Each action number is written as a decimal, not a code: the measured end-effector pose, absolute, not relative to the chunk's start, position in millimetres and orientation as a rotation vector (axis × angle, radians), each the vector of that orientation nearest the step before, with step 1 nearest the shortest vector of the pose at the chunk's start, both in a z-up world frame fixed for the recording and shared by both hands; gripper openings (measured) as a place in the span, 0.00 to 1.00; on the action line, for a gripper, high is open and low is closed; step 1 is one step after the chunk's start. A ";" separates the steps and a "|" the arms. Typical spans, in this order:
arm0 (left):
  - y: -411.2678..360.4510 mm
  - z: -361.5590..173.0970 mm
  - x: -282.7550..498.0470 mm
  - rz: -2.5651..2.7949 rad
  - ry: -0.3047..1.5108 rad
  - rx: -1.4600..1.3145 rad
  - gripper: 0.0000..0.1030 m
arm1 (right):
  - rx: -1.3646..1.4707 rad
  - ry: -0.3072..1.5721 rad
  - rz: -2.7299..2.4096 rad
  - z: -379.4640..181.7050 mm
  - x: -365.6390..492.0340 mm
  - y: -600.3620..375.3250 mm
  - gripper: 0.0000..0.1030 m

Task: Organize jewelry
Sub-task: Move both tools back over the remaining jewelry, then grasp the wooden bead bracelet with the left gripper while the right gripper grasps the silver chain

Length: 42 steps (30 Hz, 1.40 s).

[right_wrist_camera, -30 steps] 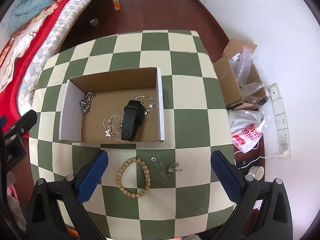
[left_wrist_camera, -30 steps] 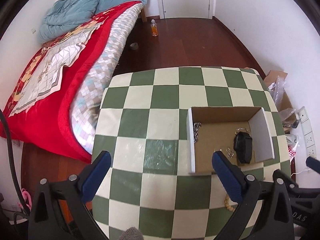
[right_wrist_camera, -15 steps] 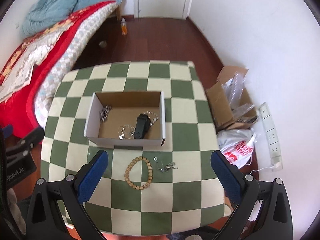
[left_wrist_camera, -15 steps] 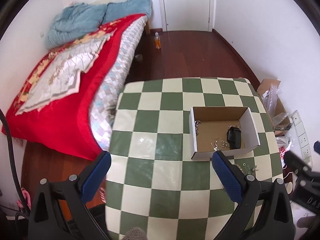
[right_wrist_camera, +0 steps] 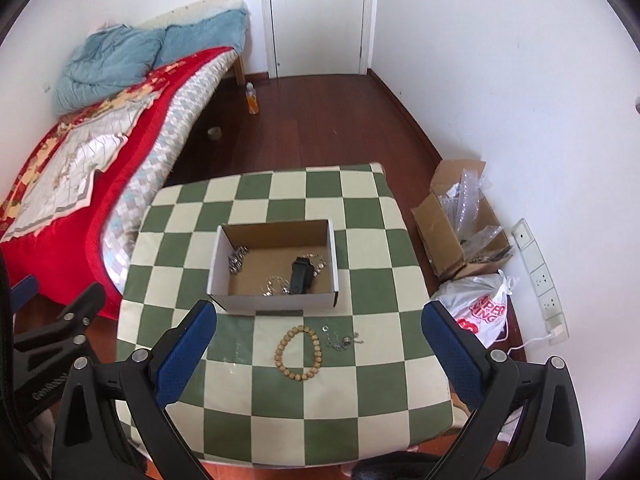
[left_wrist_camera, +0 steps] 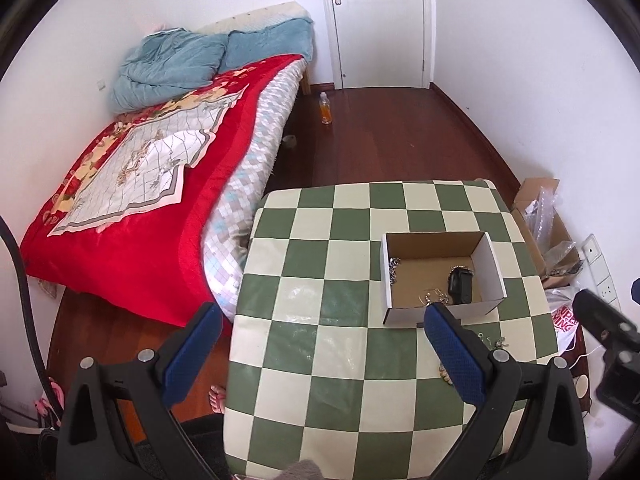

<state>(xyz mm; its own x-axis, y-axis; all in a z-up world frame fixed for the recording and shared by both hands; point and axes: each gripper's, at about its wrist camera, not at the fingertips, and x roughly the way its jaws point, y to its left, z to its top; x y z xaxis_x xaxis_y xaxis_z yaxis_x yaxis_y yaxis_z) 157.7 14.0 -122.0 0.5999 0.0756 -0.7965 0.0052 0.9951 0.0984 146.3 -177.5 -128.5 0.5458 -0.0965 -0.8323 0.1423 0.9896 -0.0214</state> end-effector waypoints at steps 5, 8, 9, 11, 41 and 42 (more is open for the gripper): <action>0.1 -154.2 164.3 0.052 0.966 0.132 1.00 | 0.082 1.000 -0.182 -146.4 147.8 -193.7 1.00; -17.0 -190.4 170.1 0.031 1.037 0.173 1.00 | 0.104 1.059 -0.229 -177.0 151.3 -214.6 1.00; -21.8 -200.1 171.0 0.016 1.057 0.178 1.00 | 0.112 1.076 -0.240 -187.6 152.4 -221.6 0.99; -32.5 -221.7 172.1 -0.028 1.099 0.187 0.99 | 0.141 1.118 -0.257 -214.8 153.4 -240.2 0.87; -113.2 -340.8 183.8 -0.199 1.356 0.158 0.41 | 0.300 1.347 -0.269 -351.7 169.8 -298.4 0.60; -114.1 -339.4 182.5 -0.205 1.353 0.154 0.34 | 0.306 1.348 -0.269 -352.4 170.1 -299.3 0.60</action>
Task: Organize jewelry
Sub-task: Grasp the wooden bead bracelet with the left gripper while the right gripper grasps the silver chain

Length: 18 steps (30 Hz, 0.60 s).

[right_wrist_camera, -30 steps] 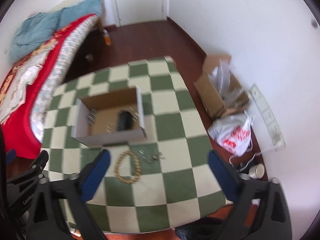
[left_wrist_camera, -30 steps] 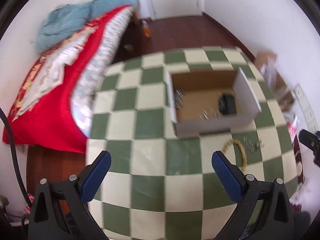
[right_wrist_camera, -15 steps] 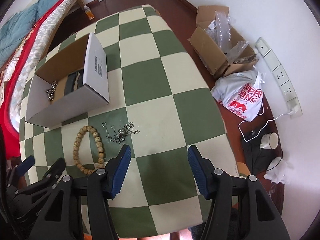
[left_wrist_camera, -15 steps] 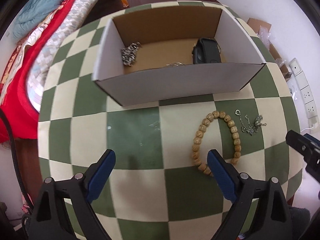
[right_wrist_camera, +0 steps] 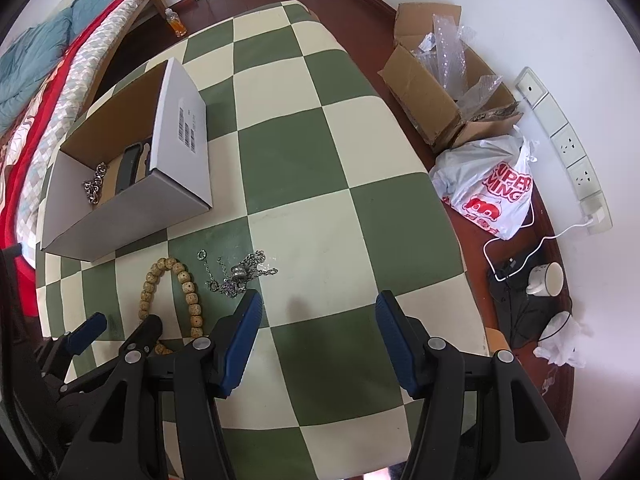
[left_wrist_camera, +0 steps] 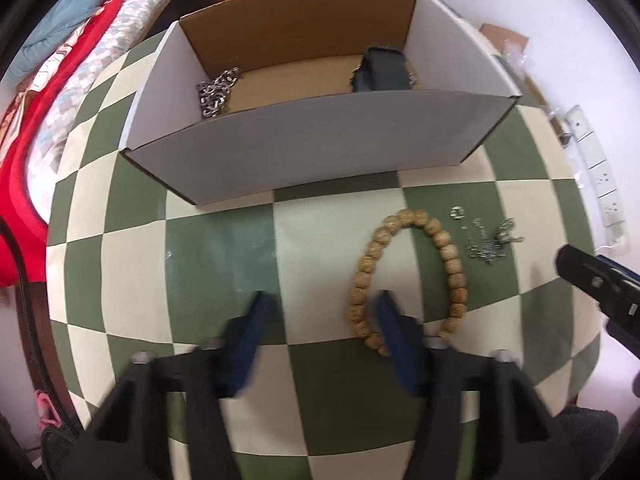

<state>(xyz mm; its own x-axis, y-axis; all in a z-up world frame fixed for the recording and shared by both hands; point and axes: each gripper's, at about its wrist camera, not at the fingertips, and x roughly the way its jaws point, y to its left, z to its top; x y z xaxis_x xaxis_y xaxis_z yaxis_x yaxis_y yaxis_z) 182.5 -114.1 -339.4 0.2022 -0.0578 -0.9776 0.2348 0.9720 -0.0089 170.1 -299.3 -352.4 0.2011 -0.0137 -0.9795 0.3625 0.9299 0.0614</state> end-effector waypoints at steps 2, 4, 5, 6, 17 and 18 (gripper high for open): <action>-116.6 -337.8 180.3 -0.223 1.351 0.161 0.07 | 0.310 1.351 -0.269 -354.6 171.0 -300.6 0.60; -113.6 -337.2 179.1 -0.217 1.355 0.160 0.07 | 0.322 1.353 -0.266 -355.7 171.9 -301.1 0.60; -109.5 -337.1 178.4 -0.216 1.358 0.154 0.07 | 0.325 1.353 -0.263 -355.9 172.0 -301.7 0.60; -105.1 -336.8 177.9 -0.211 1.360 0.150 0.07 | 0.328 1.353 -0.261 -355.6 172.5 -301.1 0.60; -14.2 -340.8 171.1 -0.090 1.384 0.086 0.07 | 0.377 1.350 -0.207 -371.4 185.4 -281.7 0.60; -11.7 -340.9 170.7 -0.095 1.386 0.073 0.08 | 0.377 1.352 -0.207 -375.6 188.3 -278.4 0.60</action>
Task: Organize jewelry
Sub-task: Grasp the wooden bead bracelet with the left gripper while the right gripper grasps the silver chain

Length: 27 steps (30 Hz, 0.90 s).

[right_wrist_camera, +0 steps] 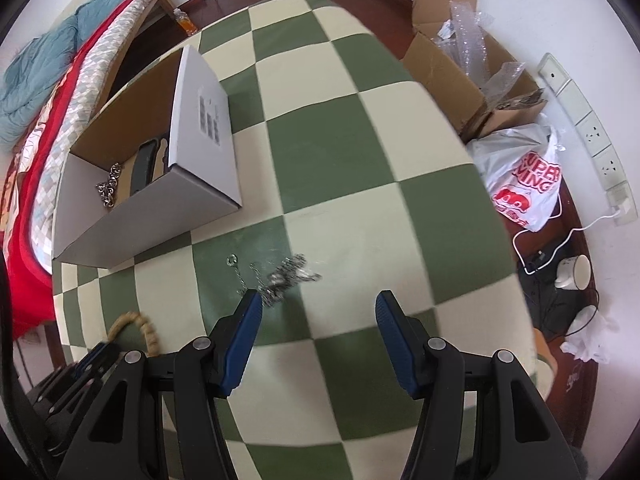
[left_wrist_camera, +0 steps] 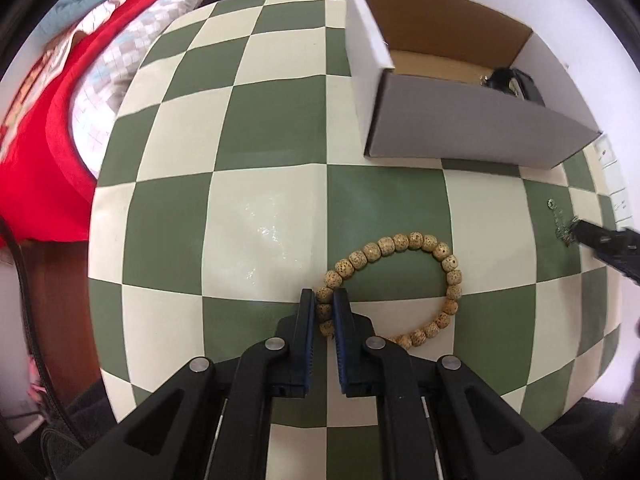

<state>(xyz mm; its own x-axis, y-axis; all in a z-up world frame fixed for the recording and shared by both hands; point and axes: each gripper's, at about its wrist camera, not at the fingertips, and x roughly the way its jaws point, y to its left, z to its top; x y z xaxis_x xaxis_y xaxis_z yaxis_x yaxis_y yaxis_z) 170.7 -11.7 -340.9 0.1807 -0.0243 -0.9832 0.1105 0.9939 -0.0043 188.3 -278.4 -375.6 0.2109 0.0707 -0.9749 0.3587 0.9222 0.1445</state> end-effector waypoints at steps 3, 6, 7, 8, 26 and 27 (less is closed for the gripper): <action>-10.0 -341.3 172.2 -0.094 1.393 0.074 0.09 | 0.301 1.340 -0.211 -382.5 197.0 -262.7 0.57; -9.8 -341.8 173.5 -0.098 1.397 0.077 0.10 | 0.228 1.316 -0.207 -384.8 198.7 -251.8 0.20; -9.3 -341.9 173.3 -0.099 1.399 0.076 0.11 | 0.223 1.318 -0.200 -385.6 197.8 -249.5 0.10; -11.1 -341.7 174.6 -0.098 1.401 0.073 0.12 | 0.225 1.321 -0.192 -385.8 196.2 -247.5 0.10; -10.3 -350.8 190.6 -0.125 1.388 0.069 0.47 | 0.651 1.315 -0.148 -378.4 118.6 -294.4 0.50; -11.2 -349.9 181.9 -0.122 1.385 0.072 0.47 | 0.668 1.311 -0.149 -377.2 116.1 -298.2 0.50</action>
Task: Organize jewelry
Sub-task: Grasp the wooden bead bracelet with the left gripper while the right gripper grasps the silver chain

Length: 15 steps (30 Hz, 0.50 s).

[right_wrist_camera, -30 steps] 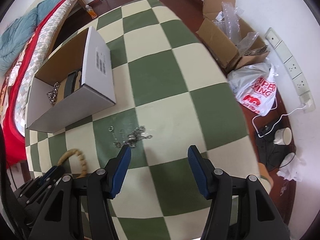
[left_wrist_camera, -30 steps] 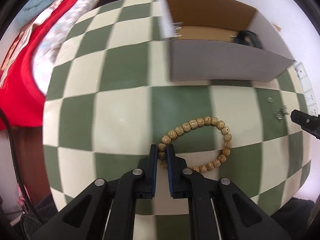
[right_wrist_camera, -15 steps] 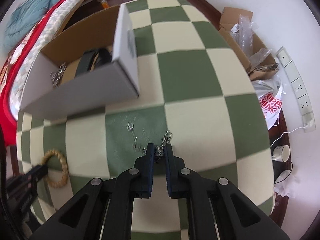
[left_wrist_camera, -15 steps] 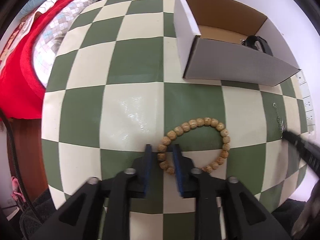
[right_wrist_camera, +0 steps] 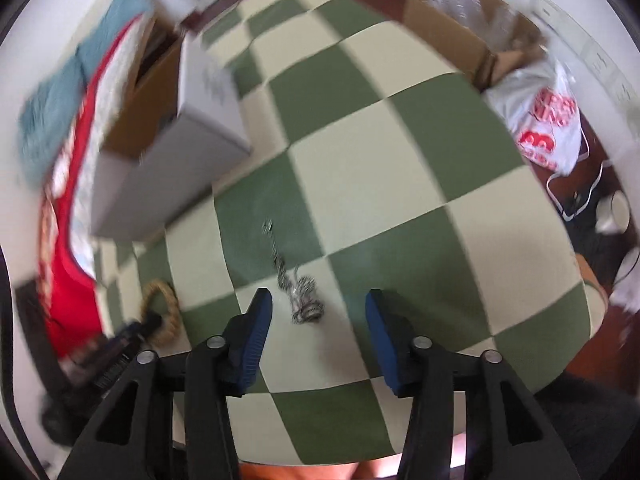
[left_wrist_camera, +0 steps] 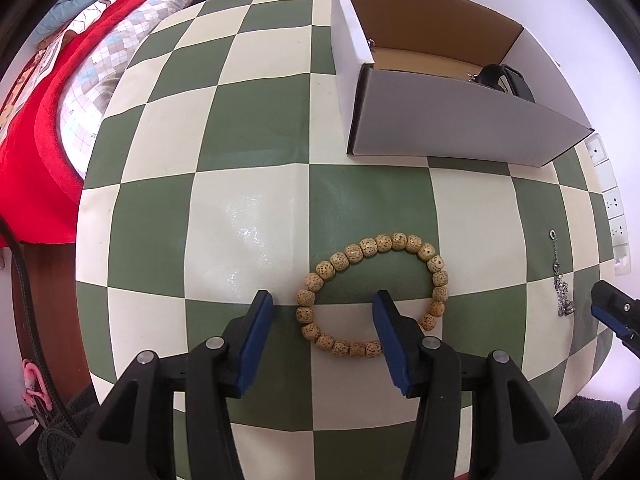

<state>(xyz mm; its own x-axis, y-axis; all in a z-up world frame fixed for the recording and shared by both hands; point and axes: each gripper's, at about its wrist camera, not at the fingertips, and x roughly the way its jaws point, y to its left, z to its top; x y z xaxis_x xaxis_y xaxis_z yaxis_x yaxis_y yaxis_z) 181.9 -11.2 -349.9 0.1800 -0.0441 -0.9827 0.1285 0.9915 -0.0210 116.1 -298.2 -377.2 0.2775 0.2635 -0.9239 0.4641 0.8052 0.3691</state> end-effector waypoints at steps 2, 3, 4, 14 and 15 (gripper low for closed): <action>-13.9 -350.1 179.2 -0.118 1.382 0.070 0.45 | 0.657 1.310 -0.141 -375.9 114.4 -298.3 0.50; -14.7 -349.1 177.7 -0.118 1.378 0.072 0.42 | 0.631 1.322 -0.126 -376.4 115.2 -293.6 0.50; -15.5 -347.3 176.6 -0.121 1.371 0.077 0.29 | 0.605 1.329 -0.120 -376.4 116.4 -288.9 0.50; -22.5 -343.4 170.6 -0.123 1.360 0.107 0.07 | 0.374 1.349 -0.114 -385.1 131.1 -248.0 0.23; -22.7 -343.3 169.9 -0.122 1.359 0.108 0.07 | 0.346 1.350 -0.108 -386.1 131.4 -242.3 0.17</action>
<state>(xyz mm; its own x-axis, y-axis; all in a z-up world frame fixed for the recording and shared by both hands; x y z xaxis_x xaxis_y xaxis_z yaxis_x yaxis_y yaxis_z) 169.9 -22.7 -343.3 0.2054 -0.0248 -0.9784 0.1503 0.9886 0.0065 131.4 -242.3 -386.1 0.2230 0.1218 -0.9672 0.2743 0.9442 0.1821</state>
